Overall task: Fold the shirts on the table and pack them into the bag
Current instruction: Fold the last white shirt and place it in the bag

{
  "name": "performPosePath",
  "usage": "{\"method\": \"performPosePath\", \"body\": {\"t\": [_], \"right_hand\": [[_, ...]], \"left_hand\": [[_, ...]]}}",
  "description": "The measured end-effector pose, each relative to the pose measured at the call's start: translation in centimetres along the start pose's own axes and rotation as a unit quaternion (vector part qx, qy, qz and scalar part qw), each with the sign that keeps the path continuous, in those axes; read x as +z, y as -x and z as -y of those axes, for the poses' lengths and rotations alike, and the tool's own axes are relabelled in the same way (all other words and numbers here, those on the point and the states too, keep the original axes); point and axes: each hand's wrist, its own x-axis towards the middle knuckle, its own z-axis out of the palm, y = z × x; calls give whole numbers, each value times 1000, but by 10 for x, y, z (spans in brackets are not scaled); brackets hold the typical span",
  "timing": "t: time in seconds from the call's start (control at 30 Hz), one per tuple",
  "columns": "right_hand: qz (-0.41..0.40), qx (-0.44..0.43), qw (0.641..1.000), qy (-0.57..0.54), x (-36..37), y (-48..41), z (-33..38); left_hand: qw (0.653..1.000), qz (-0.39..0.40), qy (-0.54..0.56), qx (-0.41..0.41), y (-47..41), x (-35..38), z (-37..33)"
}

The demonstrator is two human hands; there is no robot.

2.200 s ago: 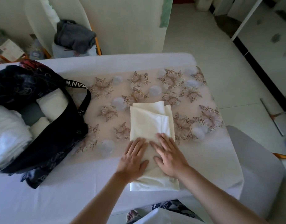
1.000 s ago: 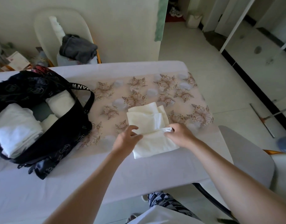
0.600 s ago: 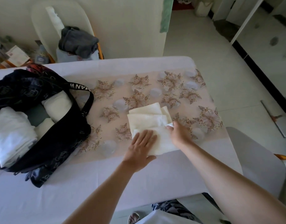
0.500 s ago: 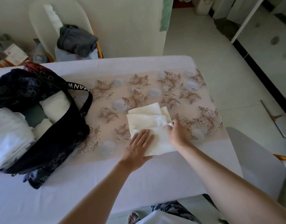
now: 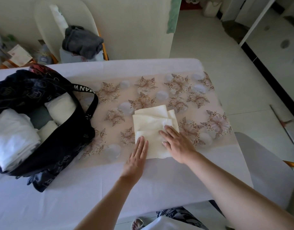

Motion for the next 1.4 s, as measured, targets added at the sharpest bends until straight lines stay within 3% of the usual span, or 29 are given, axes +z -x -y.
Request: {"method": "performPosePath", "body": {"t": [0.13, 0.27, 0.43, 0.53, 0.6, 0.7, 0.77, 0.9, 1.0, 1.07, 1.13, 1.3, 1.4], "right_hand": [[24, -7, 1000, -13, -8, 11, 2], [32, -64, 997, 24, -5, 26, -10], [14, -39, 997, 58, -20, 20, -19], [34, -21, 993, 107, -25, 19, -14], [56, 7, 991, 124, -27, 19, -1], [32, 10, 995, 89, -39, 18, 12], [32, 24, 998, 42, -53, 14, 9], [102, 104, 979, -140, -81, 7, -11], [29, 162, 930, -328, -86, 2, -23], [-45, 213, 894, -392, -82, -7, -24], [-73, 238, 892, -378, -76, -19, -22], [-117, 275, 884, -359, -63, -51, -23], [-123, 275, 899, -318, -56, -63, -28]], "left_hand": [[996, -59, 74, -8, 8, -12, 4], [990, -127, 60, 28, 8, -27, 15], [994, -104, -9, -25, 29, -34, 31], [992, -126, 7, 15, 26, -44, 26], [993, -97, 39, 57, 5, -53, 5], [998, 40, -11, 51, -29, -55, -10], [995, 96, 14, 23, -40, -54, -7], [983, 69, 147, -89, -46, -70, 2], [959, 55, 216, -174, -57, -74, 3], [922, 17, 296, -250, -69, -74, 5], [900, -4, 320, -296, -84, -73, 6], [884, -14, 298, -360, -124, -69, -2], [869, -40, 285, -402, -143, -69, -1]]}}
